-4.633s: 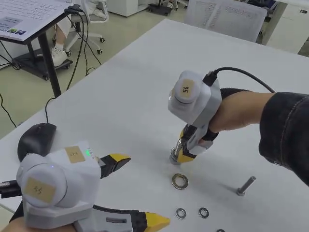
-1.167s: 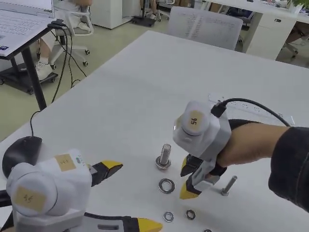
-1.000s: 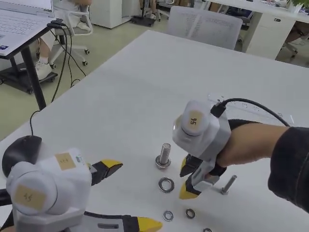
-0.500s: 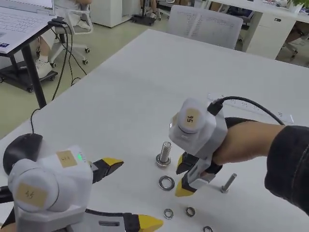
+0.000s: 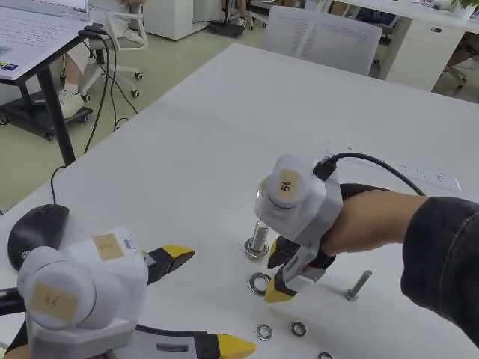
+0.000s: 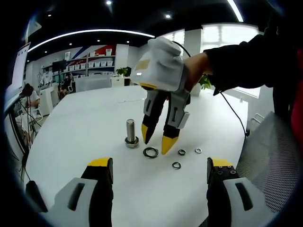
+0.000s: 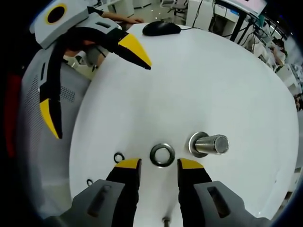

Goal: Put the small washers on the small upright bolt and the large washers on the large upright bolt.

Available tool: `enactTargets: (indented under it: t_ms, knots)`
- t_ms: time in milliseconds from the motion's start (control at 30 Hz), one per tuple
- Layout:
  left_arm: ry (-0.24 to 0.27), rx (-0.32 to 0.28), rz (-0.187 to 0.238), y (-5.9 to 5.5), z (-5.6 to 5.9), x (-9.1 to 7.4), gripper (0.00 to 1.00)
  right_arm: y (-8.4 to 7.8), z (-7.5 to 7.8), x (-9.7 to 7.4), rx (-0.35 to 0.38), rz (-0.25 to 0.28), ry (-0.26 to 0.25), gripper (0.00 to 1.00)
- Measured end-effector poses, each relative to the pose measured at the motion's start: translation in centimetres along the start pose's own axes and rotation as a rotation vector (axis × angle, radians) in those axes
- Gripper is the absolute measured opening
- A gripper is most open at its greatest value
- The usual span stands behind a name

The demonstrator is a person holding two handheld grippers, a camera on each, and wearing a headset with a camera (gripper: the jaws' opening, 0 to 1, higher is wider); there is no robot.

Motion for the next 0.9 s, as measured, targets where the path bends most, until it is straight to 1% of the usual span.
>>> enactTargets:
  t_ms: [400,900]
  knots:
    - [0.002,0.0,-0.004,-0.2,0.0,-0.2,0.81,0.3,0.0,0.8,-0.006,-0.006,-0.001,0.32]
    - [0.003,-0.002,-0.006,-0.3,0.0,-0.2,0.81,0.3,-0.1,1.3,-0.055,-0.022,-0.021,0.31]
Point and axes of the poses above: the centre of the closed fingertips' face, and the gripper's own axes: x roughly forward along the fingers, z roughly to its right, y roughly out of its top, the point moved 5 cm from there along -x, roughly backward along the fingers, and after that the axes turned 6 degrees about -y, right-handed, at the moved point
